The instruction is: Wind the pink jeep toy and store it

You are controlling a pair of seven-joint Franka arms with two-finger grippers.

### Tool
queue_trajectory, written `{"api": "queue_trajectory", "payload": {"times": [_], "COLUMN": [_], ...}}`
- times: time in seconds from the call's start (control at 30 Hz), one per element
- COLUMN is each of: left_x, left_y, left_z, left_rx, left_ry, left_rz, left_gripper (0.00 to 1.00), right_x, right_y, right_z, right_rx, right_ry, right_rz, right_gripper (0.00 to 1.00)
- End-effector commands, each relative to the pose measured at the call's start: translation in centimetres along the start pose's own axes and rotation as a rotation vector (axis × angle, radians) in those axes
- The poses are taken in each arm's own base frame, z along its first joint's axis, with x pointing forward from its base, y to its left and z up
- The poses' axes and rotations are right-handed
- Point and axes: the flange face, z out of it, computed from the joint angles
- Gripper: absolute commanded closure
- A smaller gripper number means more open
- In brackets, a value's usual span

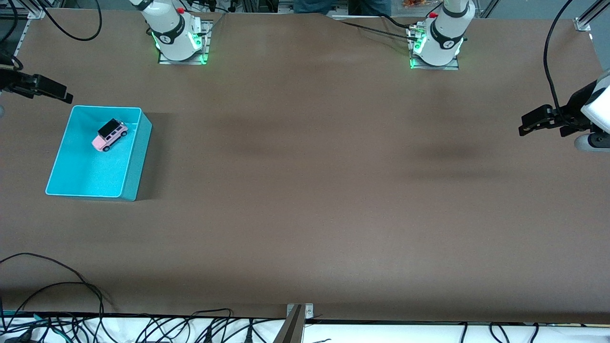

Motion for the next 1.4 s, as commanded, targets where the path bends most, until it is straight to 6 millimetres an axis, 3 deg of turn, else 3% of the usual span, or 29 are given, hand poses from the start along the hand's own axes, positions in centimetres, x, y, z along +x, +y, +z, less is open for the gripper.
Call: {"api": "queue_trajectory", "payload": {"times": [0.0,0.23,0.6,0.7,1.0,1.36], "left_x": [-0.5,-0.4,-0.1,-0.1,-0.1,0.0], "left_y": [-0.1,-0.7,-0.9,-0.9,-0.9,-1.0], "left_z": [-0.2,-0.1,0.2,0.2,0.2,0.4], "left_rx": [-0.011,-0.014,-0.014,-0.014,-0.014,-0.015], "left_ry": [0.006,0.008,0.012,0.012,0.012,0.009], "left_rz": [0.011,0.002,-0.001,-0.001,-0.001,-0.001], "left_gripper": [0.0,0.0,0.0,0.0,0.0,0.0], "right_x": [0.2,-0.6,-0.9,-0.5,0.3,0.5], "right_y": [0.4,0.4,0.2,-1.0,1.3,1.6], "right_z": [-0.9,-2.2,-2.2,-1.7,-2.1,-1.9], "right_rx": [-0.02,-0.021,-0.018,-0.015,0.02,0.012], "right_ry": [0.002,0.062,0.14,0.126,0.124,0.123], "right_rz": [-0.036,-0.029,0.05,0.029,0.049,-0.056], "right_gripper": [0.0,0.0,0.0,0.0,0.0,0.0]}}
